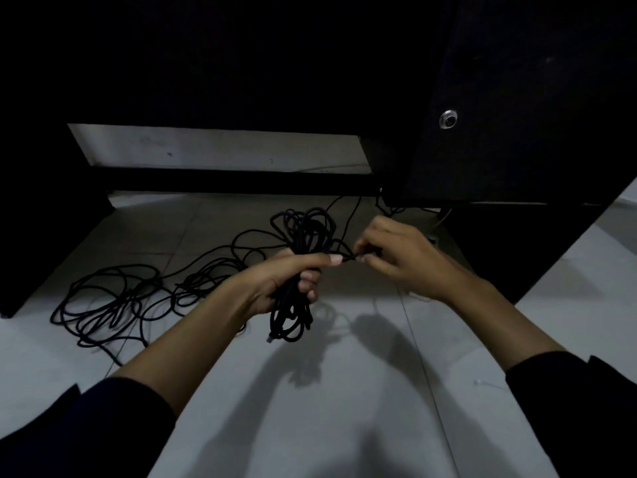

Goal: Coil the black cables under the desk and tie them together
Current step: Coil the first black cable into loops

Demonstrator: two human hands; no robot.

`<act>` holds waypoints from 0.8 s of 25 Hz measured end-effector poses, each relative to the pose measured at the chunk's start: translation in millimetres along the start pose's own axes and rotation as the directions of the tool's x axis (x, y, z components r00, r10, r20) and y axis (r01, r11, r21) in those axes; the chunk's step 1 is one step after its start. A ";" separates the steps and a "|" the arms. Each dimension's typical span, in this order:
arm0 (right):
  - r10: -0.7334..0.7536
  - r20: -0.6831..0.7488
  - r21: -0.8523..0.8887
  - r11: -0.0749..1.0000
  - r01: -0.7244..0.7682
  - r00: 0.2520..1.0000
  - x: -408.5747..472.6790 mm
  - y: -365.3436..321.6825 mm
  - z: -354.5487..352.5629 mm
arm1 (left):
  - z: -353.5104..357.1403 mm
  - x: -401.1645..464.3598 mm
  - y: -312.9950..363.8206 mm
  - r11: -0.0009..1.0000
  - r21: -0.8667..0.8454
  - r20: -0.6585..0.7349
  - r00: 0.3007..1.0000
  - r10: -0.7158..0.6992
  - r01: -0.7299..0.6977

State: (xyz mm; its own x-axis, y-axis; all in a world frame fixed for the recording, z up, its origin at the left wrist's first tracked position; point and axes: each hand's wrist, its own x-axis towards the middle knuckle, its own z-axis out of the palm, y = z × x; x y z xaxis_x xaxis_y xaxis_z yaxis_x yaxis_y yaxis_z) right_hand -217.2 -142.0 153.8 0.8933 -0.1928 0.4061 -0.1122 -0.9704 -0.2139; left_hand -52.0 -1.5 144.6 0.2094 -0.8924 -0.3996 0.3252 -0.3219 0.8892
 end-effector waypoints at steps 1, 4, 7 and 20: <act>-0.022 -0.007 -0.010 1.000 0.022 1.000 1.1 2.5 1.2 | -1.1 2.3 -0.4 0.998 -0.014 0.008 0.998 -0.056 0.056; -0.059 -0.017 -0.014 0.998 0.059 0.998 9.5 5.5 3.1 | -2.7 10.8 -1.5 0.970 0.011 0.084 0.967 -0.242 0.242; -0.029 0.050 0.045 0.999 0.027 0.998 26.7 -2.1 -1.6 | -4.5 24.7 -5.5 0.921 0.138 0.130 0.915 -0.381 0.364; 0.056 0.641 0.320 0.887 -0.333 0.765 99.0 28.0 6.1 | -6.8 56.5 19.9 0.556 0.829 0.267 0.919 -0.290 -0.065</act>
State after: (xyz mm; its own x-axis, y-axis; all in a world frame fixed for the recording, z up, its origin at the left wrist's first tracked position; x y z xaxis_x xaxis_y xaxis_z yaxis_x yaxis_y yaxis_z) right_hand -129.2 -187.4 182.7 0.9564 -0.1084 -0.2711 -0.2577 -0.7501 -0.6091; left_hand -27.4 -56.2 138.2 -0.1483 -0.8110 -0.5660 -0.5971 -0.3828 0.7049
